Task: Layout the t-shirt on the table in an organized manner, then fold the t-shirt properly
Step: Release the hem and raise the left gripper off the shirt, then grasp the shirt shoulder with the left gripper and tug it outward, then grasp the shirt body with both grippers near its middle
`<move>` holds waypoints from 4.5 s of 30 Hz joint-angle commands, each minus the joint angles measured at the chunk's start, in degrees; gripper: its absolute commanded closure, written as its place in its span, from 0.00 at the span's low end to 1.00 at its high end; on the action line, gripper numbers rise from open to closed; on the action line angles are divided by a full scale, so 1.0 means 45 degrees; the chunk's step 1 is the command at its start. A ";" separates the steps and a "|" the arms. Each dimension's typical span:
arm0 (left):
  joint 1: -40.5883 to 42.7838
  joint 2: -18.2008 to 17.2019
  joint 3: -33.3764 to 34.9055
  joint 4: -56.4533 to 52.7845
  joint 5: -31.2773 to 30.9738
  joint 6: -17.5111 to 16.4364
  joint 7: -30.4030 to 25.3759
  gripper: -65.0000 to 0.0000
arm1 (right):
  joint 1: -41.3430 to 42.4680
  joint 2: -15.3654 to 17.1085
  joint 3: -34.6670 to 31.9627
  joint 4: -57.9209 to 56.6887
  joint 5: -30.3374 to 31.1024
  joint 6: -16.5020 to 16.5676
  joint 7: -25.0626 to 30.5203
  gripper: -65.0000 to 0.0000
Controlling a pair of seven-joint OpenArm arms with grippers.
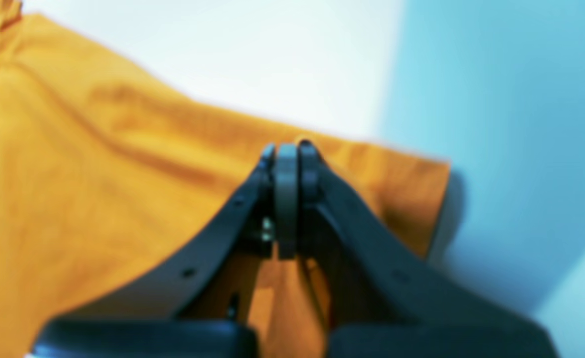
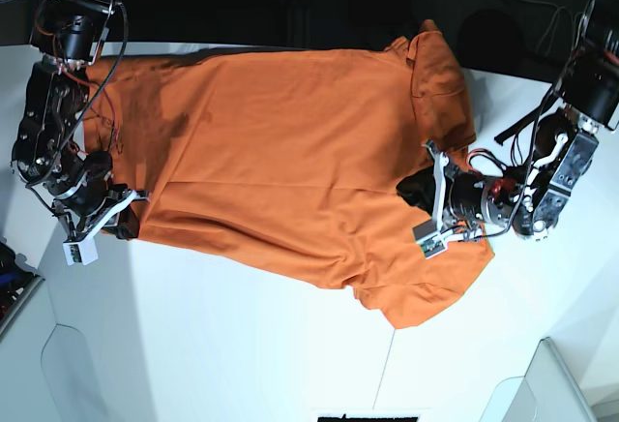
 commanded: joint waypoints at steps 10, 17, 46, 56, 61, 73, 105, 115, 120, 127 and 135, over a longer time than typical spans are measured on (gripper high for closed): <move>0.1647 -0.0952 -0.0121 0.1729 -0.0073 -0.0105 0.0044 0.83 | 0.0321 0.0228 0.0010 -0.1103 -0.0175 0.0005 0.0209 1.00; 0.1651 -0.1069 -0.0447 0.1734 -0.0073 -0.0105 0.0112 0.83 | 0.0117 0.0821 0.0010 -0.0855 0.0894 0.0019 0.0112 1.00; 0.1651 -0.1350 -0.0573 0.1724 0.0311 -0.0105 0.0821 0.83 | -0.4993 0.0850 0.0486 0.3789 0.1253 -0.0019 -0.1637 0.80; 0.1651 -0.3084 -0.0573 0.1724 -0.0180 -0.0105 0.0821 0.83 | -0.4988 0.0850 0.0486 0.2764 0.1307 -0.0136 -0.1389 0.80; 0.1666 -0.3662 -0.0573 0.1724 -0.0185 -0.0105 0.0831 0.83 | -0.4993 0.0850 0.0486 0.2584 0.1307 -0.0136 -0.1404 0.80; 0.1656 -0.3866 -0.1943 0.1724 -0.1428 -0.0105 0.1010 0.82 | -0.4988 0.0845 0.0486 0.2584 0.1569 -0.0141 -0.1389 0.80; 0.2681 -0.2773 -0.3419 0.1724 -0.0942 -0.0105 0.0884 1.00 | -0.4988 0.0850 0.0486 0.2584 0.1467 -0.0136 -0.1195 0.80; 0.3177 -0.4546 -0.4119 0.1724 -0.3327 -0.0105 0.1933 1.00 | -0.4988 0.0850 0.0486 0.2584 0.1399 -0.0136 -0.1064 0.80; 0.4415 -0.4818 -0.4119 0.1724 -0.3220 -0.0105 0.2025 1.00 | -0.4988 0.0860 0.0491 0.2584 0.1389 -0.0136 -0.1078 0.80; 0.5149 -0.4843 -0.4216 0.1666 -0.1953 -0.0105 0.1715 1.00 | -0.4988 0.0884 0.0525 0.2715 0.1418 -0.0136 -0.1117 0.80; 0.5144 -0.4663 -0.7019 0.1666 -0.1972 -0.0034 0.1195 0.76 | -0.4886 0.0874 0.1676 0.4673 0.3298 -0.0131 -0.1098 0.67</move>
